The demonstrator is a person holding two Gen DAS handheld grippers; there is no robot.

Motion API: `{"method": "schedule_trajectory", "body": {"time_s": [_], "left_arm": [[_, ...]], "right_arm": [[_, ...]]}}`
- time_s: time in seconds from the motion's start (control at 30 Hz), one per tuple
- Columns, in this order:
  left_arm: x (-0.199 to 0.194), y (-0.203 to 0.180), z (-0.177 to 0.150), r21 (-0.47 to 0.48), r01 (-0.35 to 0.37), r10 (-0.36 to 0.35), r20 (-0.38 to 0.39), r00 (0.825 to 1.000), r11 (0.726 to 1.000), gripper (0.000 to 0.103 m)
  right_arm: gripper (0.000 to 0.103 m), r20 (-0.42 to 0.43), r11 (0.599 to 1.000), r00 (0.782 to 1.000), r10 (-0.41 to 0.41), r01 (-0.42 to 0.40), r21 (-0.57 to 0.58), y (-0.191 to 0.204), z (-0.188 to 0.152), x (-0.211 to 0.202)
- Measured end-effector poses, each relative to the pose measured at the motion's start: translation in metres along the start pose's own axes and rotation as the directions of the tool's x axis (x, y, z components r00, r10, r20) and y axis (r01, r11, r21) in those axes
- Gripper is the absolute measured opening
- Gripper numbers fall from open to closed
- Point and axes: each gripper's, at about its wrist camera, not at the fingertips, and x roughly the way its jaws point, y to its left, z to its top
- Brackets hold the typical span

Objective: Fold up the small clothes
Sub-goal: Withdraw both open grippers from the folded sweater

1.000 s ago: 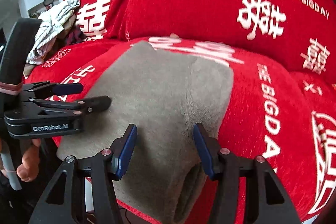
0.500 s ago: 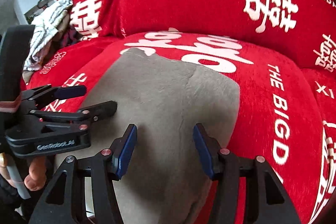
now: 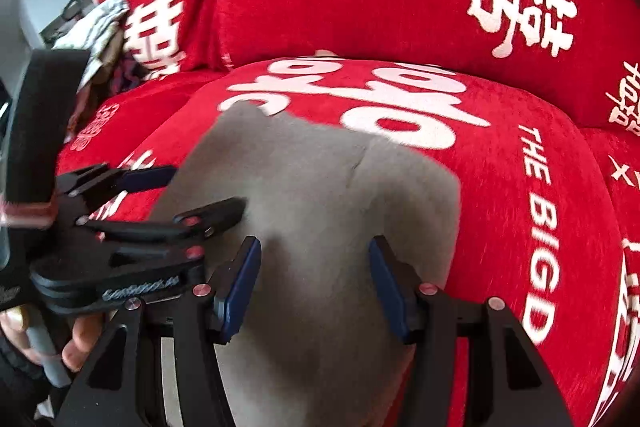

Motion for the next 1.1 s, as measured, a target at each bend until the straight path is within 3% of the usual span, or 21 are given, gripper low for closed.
{"method": "schedule_trajectory", "body": {"time_s": [0.13,0.27,0.43,0.53,0.7,1.1], "left_arm": [[-0.015,-0.005,-0.018,0.018,-0.023,0.022,0.048,0.999,1.000,0.079],[-0.028,-0.009,-0.035,0.040,-0.028,0.025,0.072,0.997,0.999,0.079],[-0.036,-0.006,-0.056,0.030,-0.012,0.010,0.083,0.996,0.999,0.079],[-0.039,-0.005,-0.069,0.017,-0.035,0.033,0.094,0.995,0.999,0.094],[-0.043,-0.002,-0.078,0.001,-0.017,0.017,0.095,0.995,1.000,0.094],[-0.052,-0.004,-0.090,0.000,-0.020,0.020,0.095,0.995,1.000,0.094]], "right_arm": [[0.060,0.045,0.991,0.995,-0.092,0.096,-0.095,0.023,-0.028,-0.015],[0.062,0.085,0.981,0.987,-0.133,0.144,-0.130,0.037,-0.048,-0.032],[0.065,0.115,0.983,0.984,-0.138,0.150,-0.102,0.038,-0.067,-0.044],[0.068,0.121,0.980,0.980,-0.156,0.169,-0.107,0.043,-0.076,-0.047],[0.072,0.118,0.969,0.974,-0.194,0.208,-0.130,0.055,-0.084,-0.049],[0.078,0.043,0.977,0.981,-0.187,0.191,-0.097,0.054,-0.099,-0.051]]}}
